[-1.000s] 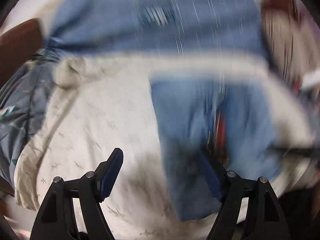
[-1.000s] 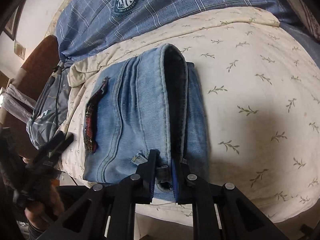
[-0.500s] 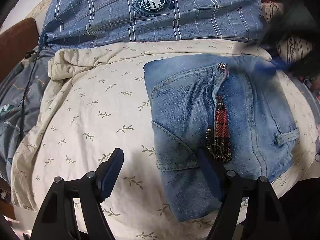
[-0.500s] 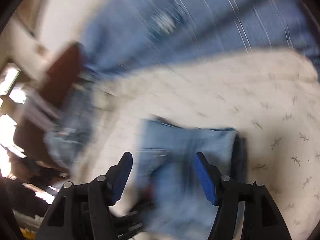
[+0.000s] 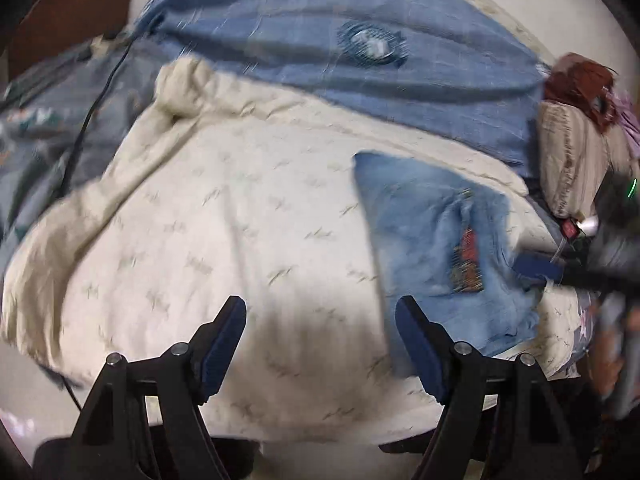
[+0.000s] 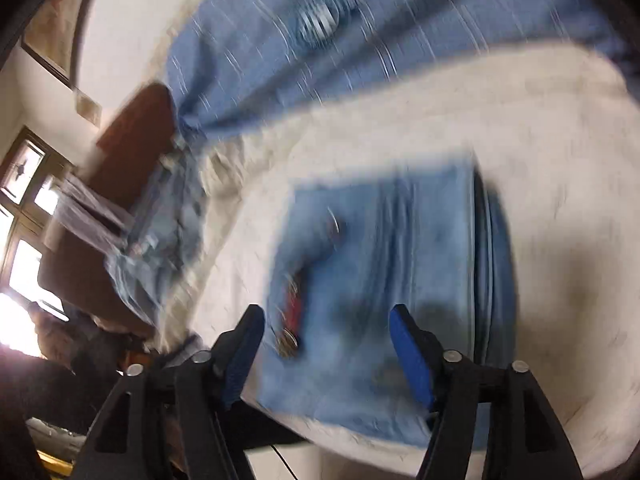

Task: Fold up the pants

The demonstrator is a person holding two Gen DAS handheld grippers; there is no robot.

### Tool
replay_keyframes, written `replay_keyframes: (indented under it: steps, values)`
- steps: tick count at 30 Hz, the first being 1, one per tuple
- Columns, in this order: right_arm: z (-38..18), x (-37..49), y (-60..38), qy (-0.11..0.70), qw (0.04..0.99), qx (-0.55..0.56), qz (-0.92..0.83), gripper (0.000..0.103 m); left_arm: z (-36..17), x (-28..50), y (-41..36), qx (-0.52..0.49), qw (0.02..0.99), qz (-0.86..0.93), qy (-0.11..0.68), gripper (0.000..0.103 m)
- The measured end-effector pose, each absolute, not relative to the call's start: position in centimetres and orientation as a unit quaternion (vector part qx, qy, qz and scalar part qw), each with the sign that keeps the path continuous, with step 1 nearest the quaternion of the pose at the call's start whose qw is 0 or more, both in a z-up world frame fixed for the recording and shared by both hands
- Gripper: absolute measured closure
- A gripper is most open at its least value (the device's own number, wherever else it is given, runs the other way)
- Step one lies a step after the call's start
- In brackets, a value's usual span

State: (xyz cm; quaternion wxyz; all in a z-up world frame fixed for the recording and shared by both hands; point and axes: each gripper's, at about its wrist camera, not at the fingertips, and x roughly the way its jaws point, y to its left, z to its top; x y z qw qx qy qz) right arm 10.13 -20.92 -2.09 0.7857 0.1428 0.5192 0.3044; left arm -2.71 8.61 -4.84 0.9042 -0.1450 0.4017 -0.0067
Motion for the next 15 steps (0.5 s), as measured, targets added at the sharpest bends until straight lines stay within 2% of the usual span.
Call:
replay_keyframes:
  steps: [2, 5, 8, 10, 12, 13, 14, 15]
  values:
    - [-5.3, 10.3, -20.9, 0.538, 0.787, 0.112, 0.281, 0.035, -5.2, -2.9, 9.4, -0.175, 0.896, -0.007, 0.407, 0.025]
    - [-2.5, 9.9, -20.8, 0.528, 0.791, 0.116, 0.287, 0.035, -5.1, -3.3, 10.3, -0.209, 0.889, -0.013, 0.407, 0.025]
    - [1.3, 8.7, -20.2, 0.480, 0.812, 0.104, 0.314, 0.035, -4.8, -3.8, 11.2, -0.231, 0.887, -0.008, 0.399, 0.025]
    - [2.1, 8.1, -19.6, 0.456, 0.822, 0.097, 0.327, 0.028, -4.8, -3.9, 11.6, -0.240, 0.885, -0.006, 0.400, 0.025]
    - [-0.2, 8.2, -19.2, 0.479, 0.817, 0.080, 0.310, 0.026, -4.8, -4.1, 11.7, -0.240, 0.884, -0.001, 0.401, 0.025]
    - [-3.5, 9.1, -18.9, 0.533, 0.793, 0.071, 0.286, 0.025, -4.8, -4.1, 11.8, -0.241, 0.884, -0.002, 0.401, 0.025]
    - [-4.8, 9.6, -18.8, 0.547, 0.787, 0.067, 0.276, 0.025, -4.8, -4.1, 11.8, -0.243, 0.882, -0.005, 0.403, 0.025]
    - [-4.6, 9.4, -19.1, 0.527, 0.800, 0.070, 0.278, 0.026, -4.8, -4.2, 11.8, -0.241, 0.882, -0.010, 0.405, 0.025]
